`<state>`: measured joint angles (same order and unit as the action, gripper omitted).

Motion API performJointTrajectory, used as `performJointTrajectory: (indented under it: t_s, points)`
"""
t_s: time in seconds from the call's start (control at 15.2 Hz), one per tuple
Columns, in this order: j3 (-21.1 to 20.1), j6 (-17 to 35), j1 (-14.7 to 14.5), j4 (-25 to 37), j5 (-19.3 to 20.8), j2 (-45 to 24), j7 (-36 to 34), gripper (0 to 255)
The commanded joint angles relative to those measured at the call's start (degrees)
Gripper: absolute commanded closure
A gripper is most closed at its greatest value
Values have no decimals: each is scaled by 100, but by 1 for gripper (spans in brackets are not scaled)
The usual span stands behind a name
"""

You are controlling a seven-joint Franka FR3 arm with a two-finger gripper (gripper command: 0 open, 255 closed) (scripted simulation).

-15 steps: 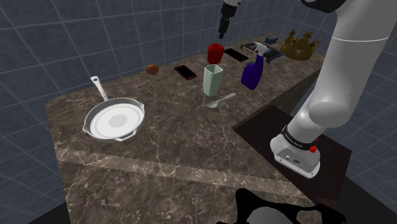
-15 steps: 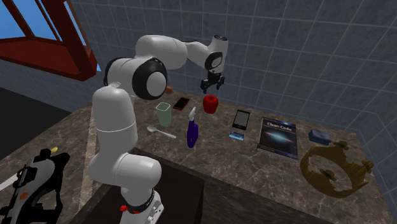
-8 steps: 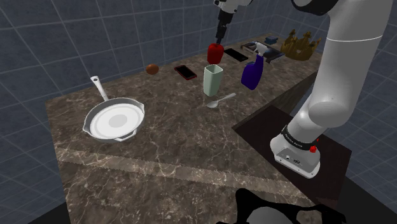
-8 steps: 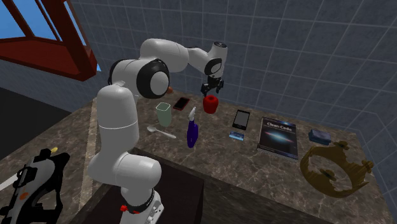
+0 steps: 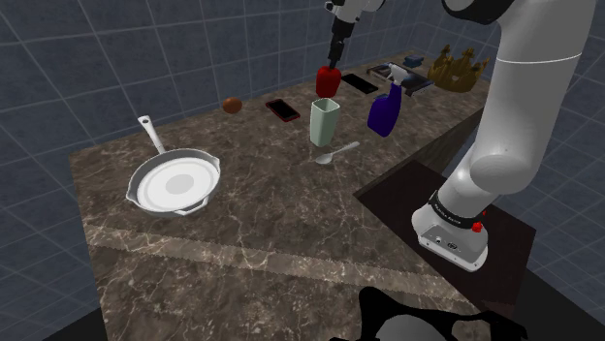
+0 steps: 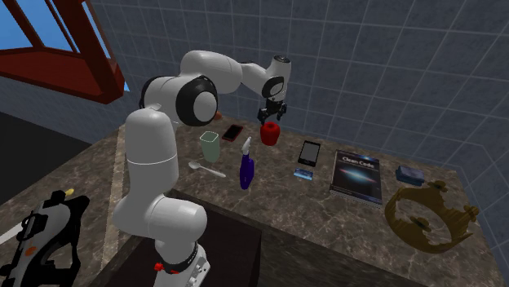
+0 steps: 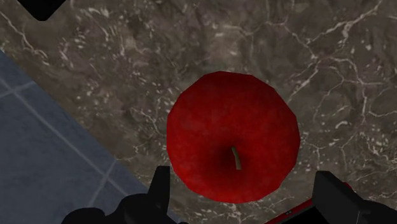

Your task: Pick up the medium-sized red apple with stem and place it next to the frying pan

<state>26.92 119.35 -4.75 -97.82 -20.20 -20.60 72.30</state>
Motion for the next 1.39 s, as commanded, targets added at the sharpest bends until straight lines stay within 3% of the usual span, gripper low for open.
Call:
performJointTrajectory:
  t_s: [0.0, 0.59, 1.32]
  points:
    - [0, 0, 0, 0, 0, 0, 0, 255]
    - [0, 1, 0, -1, 0, 0, 0, 255]
    - [76, -724, -9, 546, 198, 224, -211, 255]
